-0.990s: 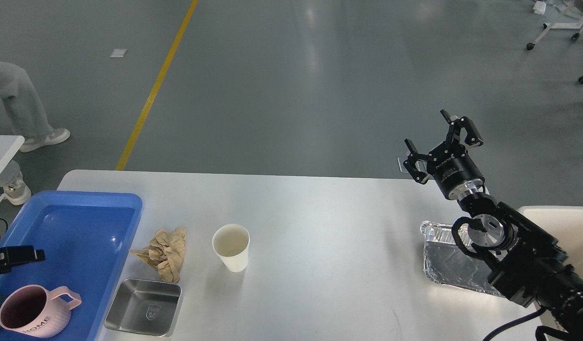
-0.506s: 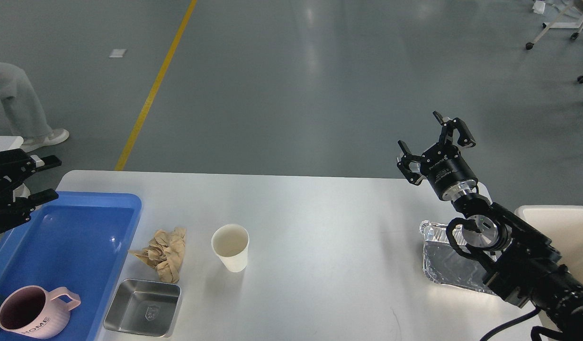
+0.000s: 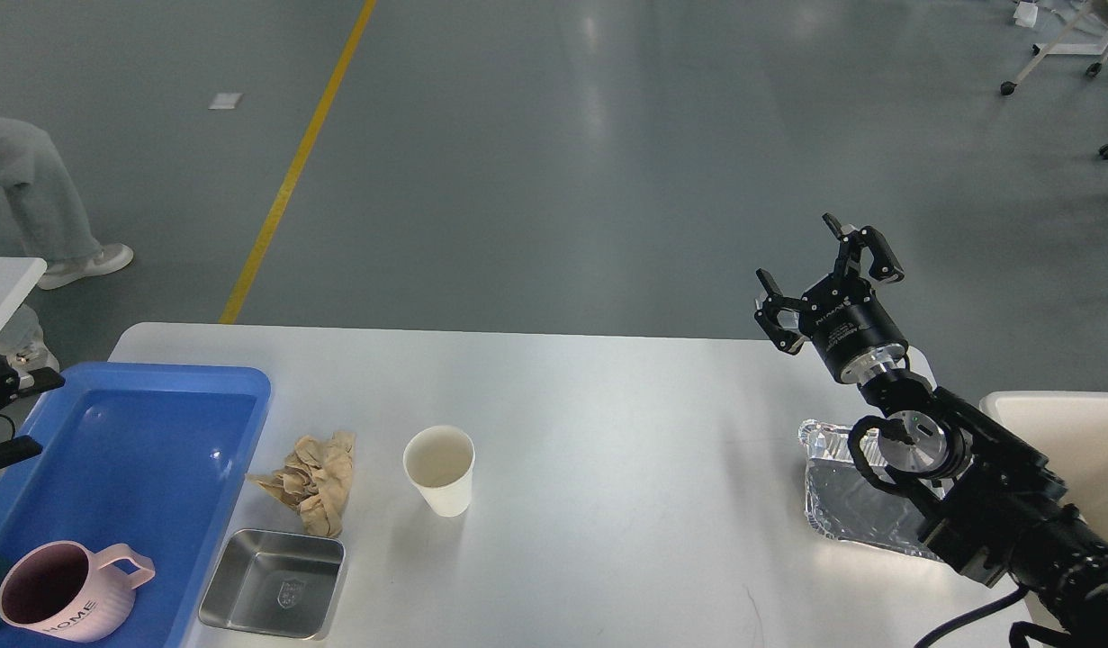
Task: Tidy desktop
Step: 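Move the left gripper down to the small metal tray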
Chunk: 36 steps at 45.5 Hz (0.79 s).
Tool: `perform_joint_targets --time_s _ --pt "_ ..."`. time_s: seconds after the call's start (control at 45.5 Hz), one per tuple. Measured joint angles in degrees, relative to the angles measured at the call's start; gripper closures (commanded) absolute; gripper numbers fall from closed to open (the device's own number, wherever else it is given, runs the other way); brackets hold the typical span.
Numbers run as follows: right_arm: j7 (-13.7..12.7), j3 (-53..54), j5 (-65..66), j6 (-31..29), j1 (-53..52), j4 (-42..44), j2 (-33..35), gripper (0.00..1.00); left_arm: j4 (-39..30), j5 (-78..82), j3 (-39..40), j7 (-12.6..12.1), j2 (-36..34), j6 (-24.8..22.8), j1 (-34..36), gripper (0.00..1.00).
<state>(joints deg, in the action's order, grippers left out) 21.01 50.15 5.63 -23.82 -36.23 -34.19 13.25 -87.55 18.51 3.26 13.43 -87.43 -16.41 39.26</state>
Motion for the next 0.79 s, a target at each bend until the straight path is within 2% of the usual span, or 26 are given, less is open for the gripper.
perform_joint_targets --time_s 0.242,0.308,0.418,0.484,0.792 --pt "0.00 -1.40 0.00 0.00 -0.01 0.00 -0.19 0.00 -2.17 0.11 -2.89 -1.96 -1.83 4.58 -1.18 0.21" --pt "0.00 -1.45 0.00 0.00 -0.05 0.01 -0.27 0.00 -3.46 0.11 -2.99 -3.47 -2.29 6.88 -1.23 0.21" --pt "0.00 -1.46 0.00 0.00 -0.14 0.01 -0.32 0.00 -5.67 0.21 -3.61 -7.51 -2.46 12.36 -1.59 0.21" --pt "0.00 -1.46 0.00 0.00 -0.15 0.03 -0.32 0.00 -6.78 0.25 -3.90 -8.64 -2.50 14.63 -1.86 0.21" --pt "0.00 -1.61 0.00 0.00 0.17 0.05 -0.33 0.00 -10.02 0.60 -4.10 -9.72 -2.16 16.39 -1.93 0.21"
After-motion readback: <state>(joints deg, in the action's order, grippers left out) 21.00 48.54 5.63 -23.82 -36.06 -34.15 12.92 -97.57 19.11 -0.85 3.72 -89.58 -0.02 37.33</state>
